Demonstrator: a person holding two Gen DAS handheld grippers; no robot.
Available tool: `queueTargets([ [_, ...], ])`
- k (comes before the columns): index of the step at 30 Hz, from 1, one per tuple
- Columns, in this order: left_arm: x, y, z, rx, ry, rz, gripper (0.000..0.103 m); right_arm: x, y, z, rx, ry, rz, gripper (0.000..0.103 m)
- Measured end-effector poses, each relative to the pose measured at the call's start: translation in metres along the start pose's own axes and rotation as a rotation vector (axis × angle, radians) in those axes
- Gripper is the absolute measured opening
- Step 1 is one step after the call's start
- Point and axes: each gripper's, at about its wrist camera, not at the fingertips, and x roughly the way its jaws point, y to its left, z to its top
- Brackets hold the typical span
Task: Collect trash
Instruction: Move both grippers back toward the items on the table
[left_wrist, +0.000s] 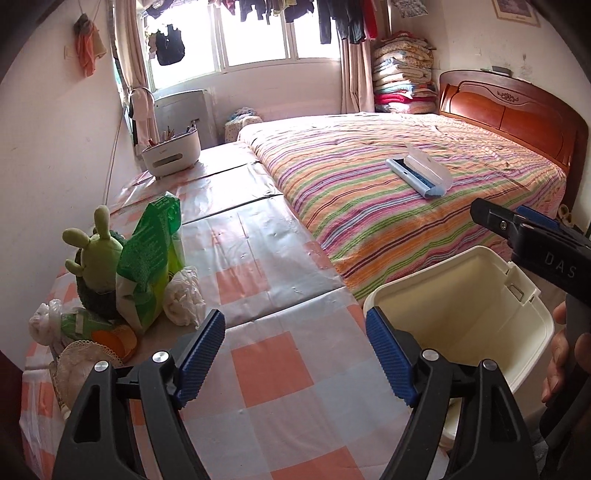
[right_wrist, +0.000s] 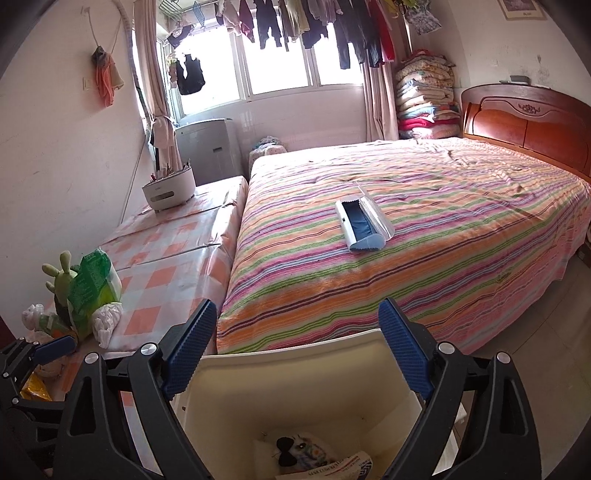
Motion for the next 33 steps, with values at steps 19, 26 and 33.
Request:
queueTargets([
  [19, -0.005, 0.111, -0.016, -0.217, 0.028, 0.154, 0.076, 0.032, 0.108, -0.003, -0.103, 0.058, 0.155, 0.088],
  [26, -0.010, 0.144, -0.024, -0.281, 0.030, 0.197, 0.076, 0.042, 0.139, -0.008, -0.135, 0.088, 0.197, 0.089],
  [33, -0.013, 0.172, -0.035, -0.335, 0.047, 0.224, 0.076, 0.050, 0.163, -0.014, -0.158, 0.112, 0.234, 0.089],
])
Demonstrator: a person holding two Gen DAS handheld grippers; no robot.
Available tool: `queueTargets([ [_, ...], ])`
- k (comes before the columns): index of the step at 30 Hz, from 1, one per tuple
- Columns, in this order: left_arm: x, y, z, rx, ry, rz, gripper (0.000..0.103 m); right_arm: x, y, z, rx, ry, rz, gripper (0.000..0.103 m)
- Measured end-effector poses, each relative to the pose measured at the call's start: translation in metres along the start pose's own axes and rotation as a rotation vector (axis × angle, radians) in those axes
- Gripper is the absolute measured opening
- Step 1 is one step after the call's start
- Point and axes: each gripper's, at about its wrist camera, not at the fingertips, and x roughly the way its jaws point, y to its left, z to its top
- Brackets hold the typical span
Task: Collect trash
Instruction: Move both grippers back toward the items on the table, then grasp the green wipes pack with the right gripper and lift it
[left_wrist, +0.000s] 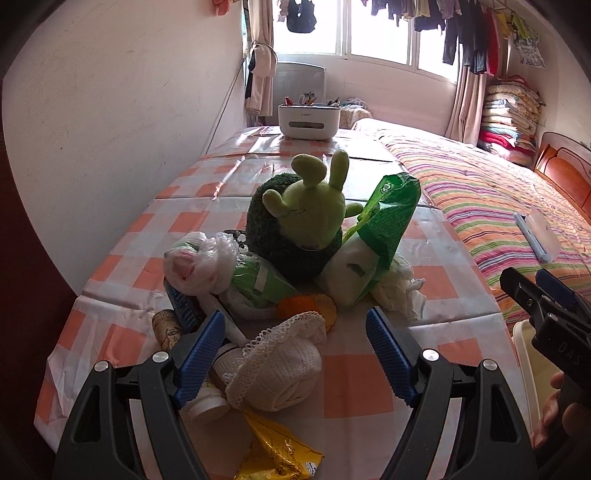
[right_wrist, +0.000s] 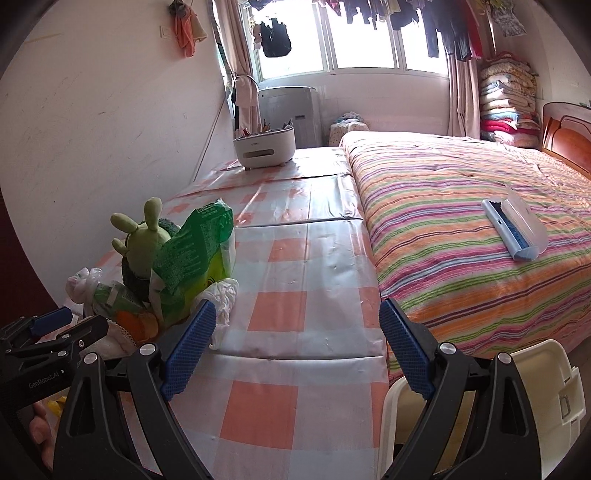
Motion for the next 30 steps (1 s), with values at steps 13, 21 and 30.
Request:
queueTargets([
  [13, 0.002, 0.050, -0.004, -0.097, 0.024, 0.050, 0.076, 0.022, 0.037, 0.002, -0.020, 0.034, 0.096, 0.089],
  [21, 0.002, 0.062, -0.006, -0.115, 0.037, 0.035, 0.076, 0.050, 0.072, 0.018, -0.102, 0.053, 0.187, 0.089],
  [30, 0.000, 0.066, -0.008, -0.122, 0.042, -0.006, 0.076, 0.102, 0.088, 0.027, -0.065, 0.153, 0.230, 0.089],
])
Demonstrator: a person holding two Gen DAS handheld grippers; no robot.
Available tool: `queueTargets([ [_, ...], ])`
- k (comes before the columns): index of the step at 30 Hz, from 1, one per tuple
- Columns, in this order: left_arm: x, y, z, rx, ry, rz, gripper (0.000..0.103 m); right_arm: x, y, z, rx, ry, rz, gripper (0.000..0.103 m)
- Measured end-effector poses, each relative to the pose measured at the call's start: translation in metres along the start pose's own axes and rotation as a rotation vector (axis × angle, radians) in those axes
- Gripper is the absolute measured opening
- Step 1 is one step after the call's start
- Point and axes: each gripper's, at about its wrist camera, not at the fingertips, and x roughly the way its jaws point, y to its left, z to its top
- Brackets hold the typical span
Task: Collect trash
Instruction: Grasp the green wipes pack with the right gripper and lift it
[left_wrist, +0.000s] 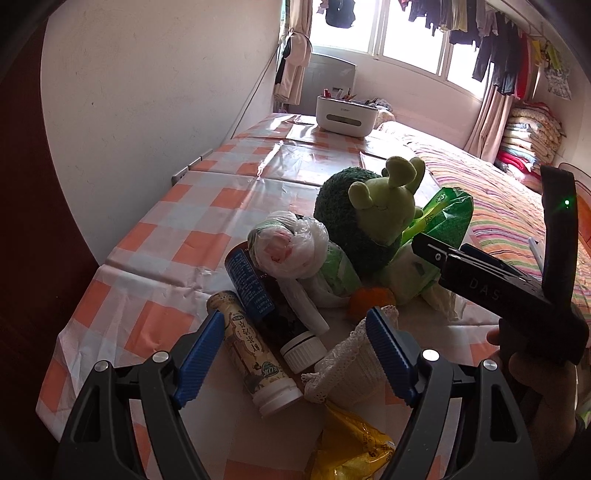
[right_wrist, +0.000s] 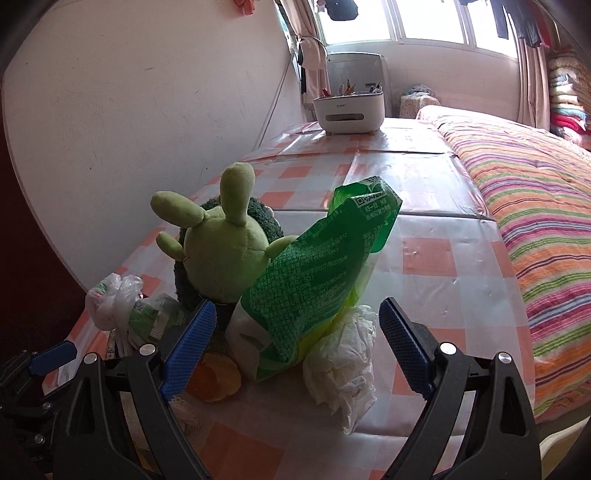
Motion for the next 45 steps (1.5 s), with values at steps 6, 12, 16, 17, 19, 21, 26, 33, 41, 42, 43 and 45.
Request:
queueTargets([
  [6, 0.002, 0.000, -0.003, -0.001, 0.017, -0.021, 0.076, 0.018, -0.004, 0.002, 0.030, 0.044, 0.039, 0.073],
  [12, 0.002, -0.007, -0.006, 0.021, 0.022, -0.044, 0.076, 0.011, 0.005, -0.001, -0.009, 0.041, 0.065, 0.032],
  [16, 0.003, -0.012, -0.008, 0.035, 0.033, -0.074, 0.076, -0.005, 0.004, -0.001, 0.005, -0.004, 0.087, 0.026],
  [17, 0.003, -0.014, -0.008, 0.040, 0.034, -0.083, 0.076, -0.010, 0.005, -0.001, 0.003, -0.019, 0.088, 0.026],
  [19, 0.003, -0.017, -0.009, 0.052, 0.042, -0.103, 0.076, -0.021, 0.006, -0.001, 0.002, -0.050, 0.094, 0.024],
  [21, 0.004, -0.021, -0.010, 0.060, 0.050, -0.116, 0.076, -0.031, 0.006, -0.001, 0.001, -0.079, 0.098, 0.024],
  [26, 0.012, -0.025, -0.012, 0.057, 0.087, -0.146, 0.076, -0.055, 0.006, -0.006, 0.004, -0.123, 0.110, 0.024],
  [33, 0.024, -0.027, -0.014, 0.040, 0.124, -0.150, 0.076, -0.070, 0.000, -0.007, 0.005, -0.154, 0.105, 0.024],
  [41, 0.029, -0.047, -0.022, 0.181, 0.105, -0.070, 0.049, -0.081, -0.008, -0.008, 0.017, -0.170, 0.104, 0.024],
  [42, 0.030, -0.047, -0.022, 0.180, 0.107, -0.072, 0.049, -0.082, -0.008, -0.009, 0.017, -0.172, 0.104, 0.024],
  [43, 0.030, -0.047, -0.022, 0.178, 0.104, -0.070, 0.048, -0.084, -0.009, -0.009, 0.018, -0.175, 0.104, 0.024],
  [45, 0.030, -0.046, -0.020, 0.164, 0.106, -0.087, 0.046, -0.088, -0.010, -0.010, 0.019, -0.181, 0.099, 0.024],
])
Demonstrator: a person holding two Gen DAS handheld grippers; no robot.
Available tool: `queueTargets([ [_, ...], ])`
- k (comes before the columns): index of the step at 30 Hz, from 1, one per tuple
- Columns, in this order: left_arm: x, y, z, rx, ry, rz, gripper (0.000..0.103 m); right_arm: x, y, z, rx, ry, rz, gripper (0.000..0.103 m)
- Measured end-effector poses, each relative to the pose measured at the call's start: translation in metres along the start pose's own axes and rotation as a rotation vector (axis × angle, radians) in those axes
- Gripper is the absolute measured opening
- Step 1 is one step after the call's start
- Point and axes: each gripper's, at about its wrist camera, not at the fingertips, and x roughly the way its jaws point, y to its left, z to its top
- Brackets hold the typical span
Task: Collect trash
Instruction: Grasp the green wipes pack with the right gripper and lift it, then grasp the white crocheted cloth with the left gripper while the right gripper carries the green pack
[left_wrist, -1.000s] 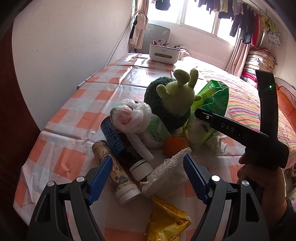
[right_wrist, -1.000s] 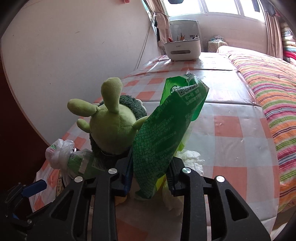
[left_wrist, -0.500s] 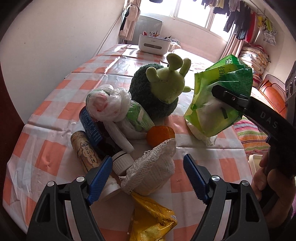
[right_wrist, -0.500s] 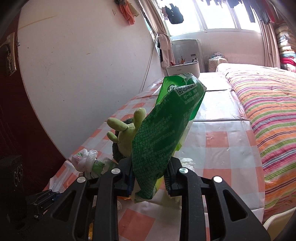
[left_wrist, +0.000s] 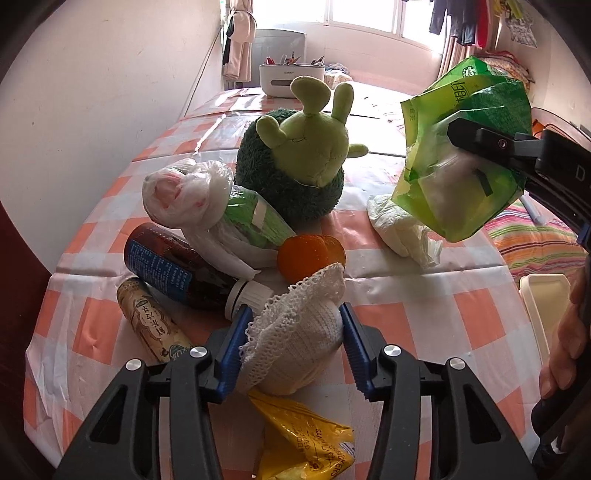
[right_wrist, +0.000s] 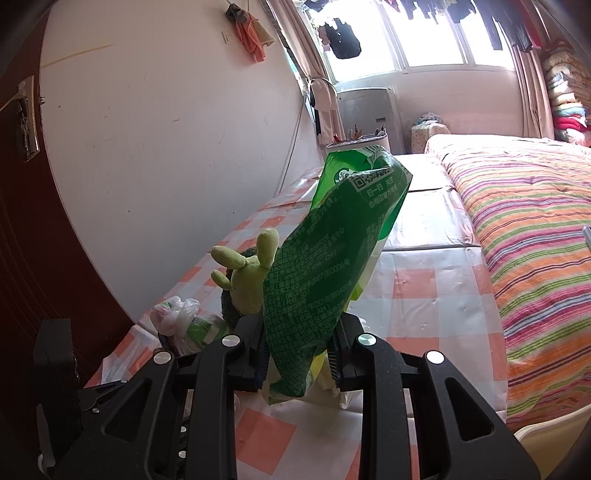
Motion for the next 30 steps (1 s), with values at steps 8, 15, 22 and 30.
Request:
queueTargets([
  [8, -0.012, -0.001, 0.004, -0.048, -0.050, -0.067, 0.044, -0.013, -0.007, 0.002, 0.002, -0.032, -0.021, 0.024],
  [15, -0.023, -0.011, 0.010, -0.041, -0.100, -0.081, 0.044, -0.027, -0.014, 0.002, -0.012, -0.051, -0.046, 0.024],
  [22, -0.025, -0.026, 0.013, -0.023, -0.116, -0.102, 0.044, -0.045, -0.027, -0.003, -0.017, -0.060, -0.089, 0.024],
  [30, -0.023, -0.048, 0.015, 0.010, -0.125, -0.114, 0.044, -0.067, -0.046, -0.008, -0.009, -0.070, -0.132, 0.024],
])
